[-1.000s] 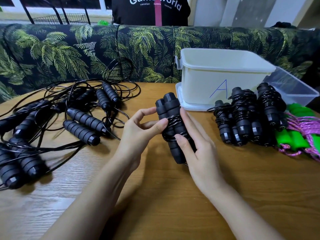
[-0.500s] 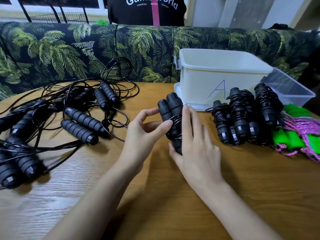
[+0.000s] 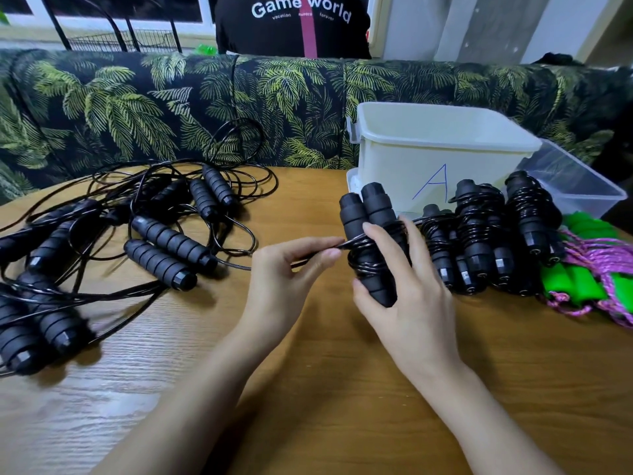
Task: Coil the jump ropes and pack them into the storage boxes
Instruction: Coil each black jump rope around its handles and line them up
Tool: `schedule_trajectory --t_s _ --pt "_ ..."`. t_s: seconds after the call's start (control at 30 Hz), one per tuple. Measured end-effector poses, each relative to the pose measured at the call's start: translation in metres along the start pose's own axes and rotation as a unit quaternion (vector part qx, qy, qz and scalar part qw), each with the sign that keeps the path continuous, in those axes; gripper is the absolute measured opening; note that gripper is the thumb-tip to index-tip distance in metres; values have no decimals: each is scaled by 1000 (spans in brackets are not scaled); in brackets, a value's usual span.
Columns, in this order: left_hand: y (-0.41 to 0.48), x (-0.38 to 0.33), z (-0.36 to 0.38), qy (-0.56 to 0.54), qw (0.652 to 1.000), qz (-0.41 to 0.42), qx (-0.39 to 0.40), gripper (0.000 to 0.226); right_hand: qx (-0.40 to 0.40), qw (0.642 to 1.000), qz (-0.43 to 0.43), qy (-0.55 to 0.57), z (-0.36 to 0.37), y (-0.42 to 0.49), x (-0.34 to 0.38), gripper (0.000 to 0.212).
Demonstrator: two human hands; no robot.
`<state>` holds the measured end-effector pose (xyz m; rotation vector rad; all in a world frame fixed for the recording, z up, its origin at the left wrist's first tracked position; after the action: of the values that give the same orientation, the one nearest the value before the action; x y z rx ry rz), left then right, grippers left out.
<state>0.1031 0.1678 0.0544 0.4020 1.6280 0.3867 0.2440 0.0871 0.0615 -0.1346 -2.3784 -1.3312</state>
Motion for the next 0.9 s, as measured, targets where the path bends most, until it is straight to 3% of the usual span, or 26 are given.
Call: schedule_trajectory --t_s 0.1,0.27,0.37,0.43,0.57,0.7,0.77,0.9 --pt "3 9 -3 -59 996 -64 -9 17 15 991 56 118 5 -3 -1 67" --pt "-2 19 13 -149 969 -180 78 25 32 959 100 265 11 -2 4 67" --pt "-3 27 13 -160 960 -215 82 30 59 956 115 263 21 -7 -1 69" --pt "-4 30 11 -161 958 -229 64 29 36 970 101 220 19 -7 -4 69" --pt "-4 30 8 -170 956 -236 25 30 6 990 30 138 13 -6 5 70" --pt "-6 24 7 -158 965 -211 8 34 -6 999 -3 33 12 -6 8 93" --pt "-5 21 5 -140 972 -190 9 39 -14 998 14 52 10 -6 3 88" --pt "4 19 -4 -87 985 -147 12 36 14 965 133 225 19 -8 -15 78"
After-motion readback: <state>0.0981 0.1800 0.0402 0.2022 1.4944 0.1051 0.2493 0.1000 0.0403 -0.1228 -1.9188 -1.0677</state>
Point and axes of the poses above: each hand's wrist, its own y-axis towards the middle knuckle, its own z-axis out of the palm, x = y × z, the point moved 10 cm from there along y, towards the middle knuckle, and after that the axes turned 14 degrees about -x, right-handed, at the moved point
